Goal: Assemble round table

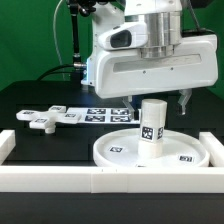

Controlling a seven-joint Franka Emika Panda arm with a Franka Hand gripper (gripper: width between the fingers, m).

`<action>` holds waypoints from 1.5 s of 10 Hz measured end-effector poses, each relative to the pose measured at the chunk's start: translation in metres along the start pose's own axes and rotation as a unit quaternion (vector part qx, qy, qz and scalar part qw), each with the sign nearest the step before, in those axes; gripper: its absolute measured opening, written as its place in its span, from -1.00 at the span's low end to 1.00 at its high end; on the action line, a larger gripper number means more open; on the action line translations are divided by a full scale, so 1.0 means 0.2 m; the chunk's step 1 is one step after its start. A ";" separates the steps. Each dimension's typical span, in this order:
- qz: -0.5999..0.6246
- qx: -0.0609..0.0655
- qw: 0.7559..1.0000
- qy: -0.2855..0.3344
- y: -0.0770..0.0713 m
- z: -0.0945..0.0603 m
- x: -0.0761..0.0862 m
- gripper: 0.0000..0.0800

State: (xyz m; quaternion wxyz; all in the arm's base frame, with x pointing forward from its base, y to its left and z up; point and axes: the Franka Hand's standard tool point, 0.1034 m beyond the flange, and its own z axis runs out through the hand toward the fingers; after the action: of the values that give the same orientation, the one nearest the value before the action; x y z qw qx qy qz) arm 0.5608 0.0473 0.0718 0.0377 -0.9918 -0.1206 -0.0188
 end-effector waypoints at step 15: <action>-0.574 -0.040 0.817 -0.036 0.00 0.00 0.04 0.62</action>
Offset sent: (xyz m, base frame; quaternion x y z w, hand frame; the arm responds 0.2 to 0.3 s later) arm 0.0129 0.0029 0.0013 -0.0266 -0.0294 -0.1956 0.9799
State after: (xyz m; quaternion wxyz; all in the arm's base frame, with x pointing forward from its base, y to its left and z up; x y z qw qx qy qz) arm 0.5687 0.0499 0.0714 -0.0242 -0.7434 -0.6684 -0.0059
